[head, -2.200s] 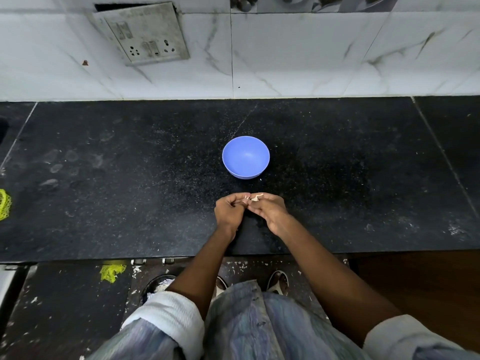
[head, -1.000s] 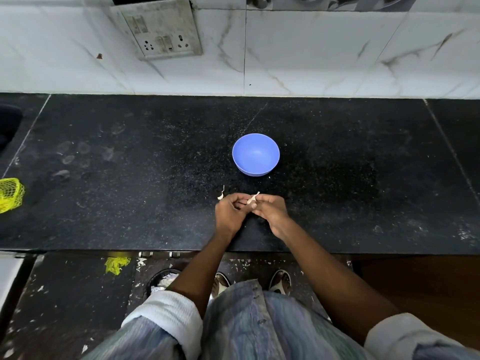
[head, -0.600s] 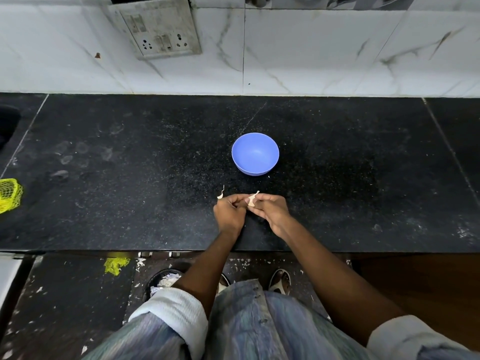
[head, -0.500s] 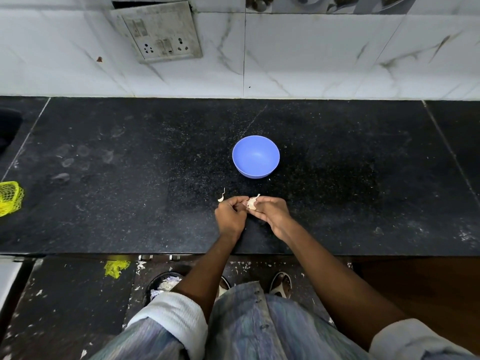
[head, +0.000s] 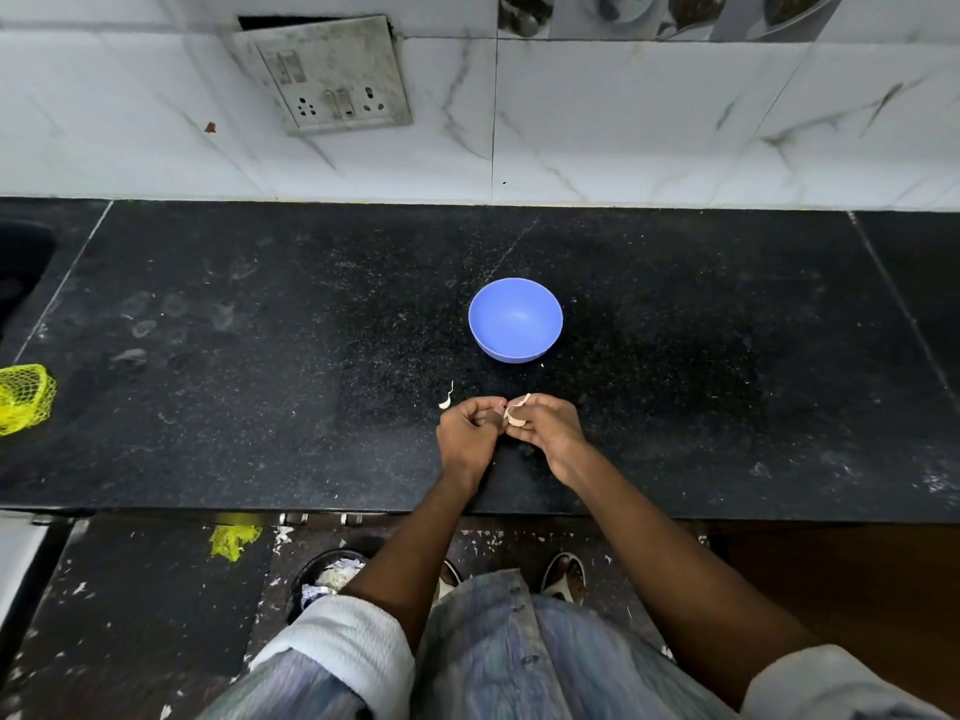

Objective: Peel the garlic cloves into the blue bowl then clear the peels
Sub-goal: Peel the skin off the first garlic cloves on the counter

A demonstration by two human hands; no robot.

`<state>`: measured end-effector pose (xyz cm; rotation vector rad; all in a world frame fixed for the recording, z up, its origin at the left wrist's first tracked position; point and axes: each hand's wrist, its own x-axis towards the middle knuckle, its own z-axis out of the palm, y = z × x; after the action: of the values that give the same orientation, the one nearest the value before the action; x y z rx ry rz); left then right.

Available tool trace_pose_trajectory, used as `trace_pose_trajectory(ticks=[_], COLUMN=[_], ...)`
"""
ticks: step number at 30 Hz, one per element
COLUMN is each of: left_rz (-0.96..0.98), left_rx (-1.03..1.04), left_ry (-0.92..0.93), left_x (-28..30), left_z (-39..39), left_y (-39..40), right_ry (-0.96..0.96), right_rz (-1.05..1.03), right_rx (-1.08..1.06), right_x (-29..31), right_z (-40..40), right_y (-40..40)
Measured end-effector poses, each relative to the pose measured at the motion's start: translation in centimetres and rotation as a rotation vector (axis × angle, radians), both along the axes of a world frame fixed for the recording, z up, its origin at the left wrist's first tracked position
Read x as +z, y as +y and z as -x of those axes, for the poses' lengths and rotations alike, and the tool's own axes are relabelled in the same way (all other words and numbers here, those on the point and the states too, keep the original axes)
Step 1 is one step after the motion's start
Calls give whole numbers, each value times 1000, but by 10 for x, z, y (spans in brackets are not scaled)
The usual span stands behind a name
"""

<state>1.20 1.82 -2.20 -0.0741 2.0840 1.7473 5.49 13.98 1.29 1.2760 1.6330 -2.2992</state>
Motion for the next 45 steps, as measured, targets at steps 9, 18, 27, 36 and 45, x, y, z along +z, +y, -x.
trace_pose_trajectory(ticks=[9,18,27,36,45], left_rz=[-131,-158,-19,26,398], left_rx=[47,-77,-206,-223,-209], left_ry=[-113,-86,118,9,318], left_x=[5,9,11,3,7], left_z=[4,14,23,25,37], left_y=[0,-16,-28,-26,-35], right_ry=[-50,-89,-108,-86,-95], right_rz=[-76,-47,1,57,-3], right_rx=[59,11,-33,-44,-102], right_x=[5,5,7,6,0], right_z=[2,11,19,21,19], right_y=[-5,-11,-18,-22,-14])
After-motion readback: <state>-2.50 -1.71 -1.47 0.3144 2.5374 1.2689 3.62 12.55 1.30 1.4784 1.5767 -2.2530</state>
